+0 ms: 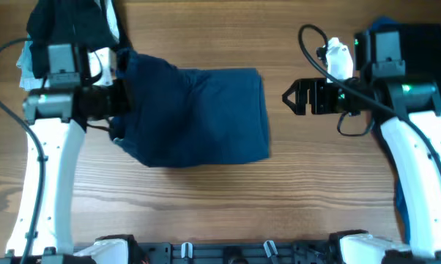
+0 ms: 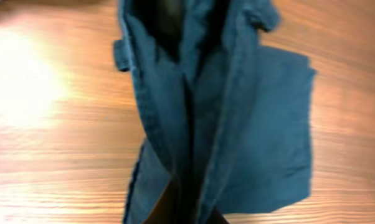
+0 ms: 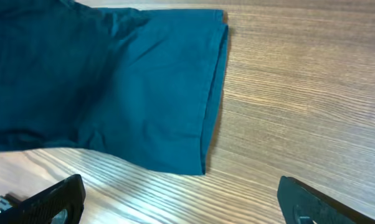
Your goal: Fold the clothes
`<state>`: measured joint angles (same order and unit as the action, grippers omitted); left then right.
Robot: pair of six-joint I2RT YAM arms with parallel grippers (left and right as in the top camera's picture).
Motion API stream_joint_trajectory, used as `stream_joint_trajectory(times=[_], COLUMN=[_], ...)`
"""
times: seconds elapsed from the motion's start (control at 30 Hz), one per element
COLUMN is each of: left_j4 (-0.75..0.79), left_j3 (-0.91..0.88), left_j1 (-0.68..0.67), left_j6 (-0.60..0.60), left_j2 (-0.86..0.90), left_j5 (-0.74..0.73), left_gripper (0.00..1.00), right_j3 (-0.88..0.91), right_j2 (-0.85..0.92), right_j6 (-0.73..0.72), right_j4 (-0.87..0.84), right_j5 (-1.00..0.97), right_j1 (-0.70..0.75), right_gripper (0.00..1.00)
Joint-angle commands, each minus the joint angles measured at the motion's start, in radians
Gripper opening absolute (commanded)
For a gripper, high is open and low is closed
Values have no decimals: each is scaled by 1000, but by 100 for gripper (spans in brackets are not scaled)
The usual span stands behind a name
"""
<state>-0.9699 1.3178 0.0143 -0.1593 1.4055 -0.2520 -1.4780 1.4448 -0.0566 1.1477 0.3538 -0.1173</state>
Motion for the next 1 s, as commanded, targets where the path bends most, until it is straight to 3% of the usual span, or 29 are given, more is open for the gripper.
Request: stream_joint_trajectory(times=[0.0,0.13,0.43,0.5,0.8,0.97], left_j4=[66,140,291,346,486,487], left_j3=[26,26,26,26,26,26], left_j1=[-132,-252,-433,-470,-528,-536], left_j6=[-168,-298,-395,-433,-434,-433], left_j2=[7,85,280,285,294,310], left_j5=[13,64,63,50,26,26], left_gripper=[4,4,4,4,4,4], right_j3=[1,1,1,1,1,1], right_j2=[77,116,117,117,117,117], right_j6=[-26,-65,-106,-161,-209,-209], right_j4=[-33,-77,-125,-133,-145,-143], right_j5=[-18,-18,-23,-109,-122,-122], right_j1=[-4,-3,-3,-3,-3,-3], right_gripper=[100,100,100,100,100,100])
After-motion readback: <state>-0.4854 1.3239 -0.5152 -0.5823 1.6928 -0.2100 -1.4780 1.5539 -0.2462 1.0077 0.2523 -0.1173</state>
